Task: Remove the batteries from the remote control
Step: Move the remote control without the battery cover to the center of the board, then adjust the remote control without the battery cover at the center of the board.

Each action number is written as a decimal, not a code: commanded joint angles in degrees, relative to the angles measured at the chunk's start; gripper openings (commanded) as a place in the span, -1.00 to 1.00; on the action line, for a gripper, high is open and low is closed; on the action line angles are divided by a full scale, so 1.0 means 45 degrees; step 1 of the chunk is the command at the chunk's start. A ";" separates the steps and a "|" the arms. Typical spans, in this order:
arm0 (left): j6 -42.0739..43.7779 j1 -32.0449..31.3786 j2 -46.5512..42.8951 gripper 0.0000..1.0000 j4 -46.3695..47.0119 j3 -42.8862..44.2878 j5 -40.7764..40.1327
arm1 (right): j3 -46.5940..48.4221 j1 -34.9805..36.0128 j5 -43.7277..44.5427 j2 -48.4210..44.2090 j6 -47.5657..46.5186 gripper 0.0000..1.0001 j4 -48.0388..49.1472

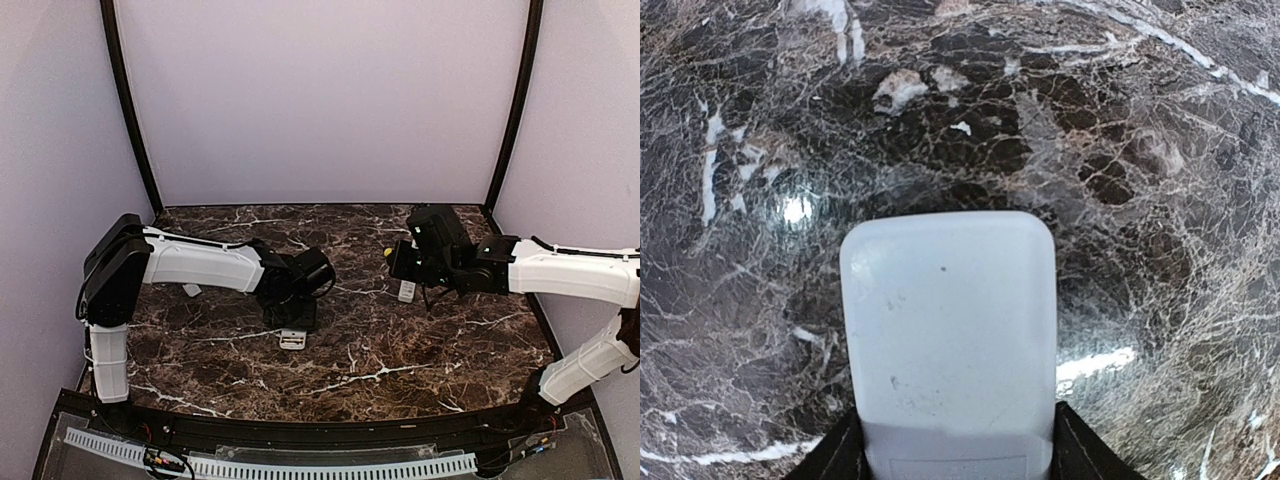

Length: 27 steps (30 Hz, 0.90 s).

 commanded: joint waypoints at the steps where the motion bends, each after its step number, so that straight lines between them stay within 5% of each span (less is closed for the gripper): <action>1: -0.0100 0.0018 -0.0438 0.23 0.0054 -0.0235 0.0443 | -0.0020 -0.0099 -0.0009 0.0066 0.0133 -1.00 0.0141; 17: 0.0648 0.0317 -0.1785 0.69 0.0094 -0.0361 0.0884 | 0.0116 -0.0099 -0.0147 -0.0044 -0.0016 -1.00 -0.0201; 27: 0.3312 0.2023 -0.4468 0.61 0.1774 -0.2500 0.4724 | 0.0048 -0.0065 -0.2235 -0.0411 -0.0603 -1.00 -0.0753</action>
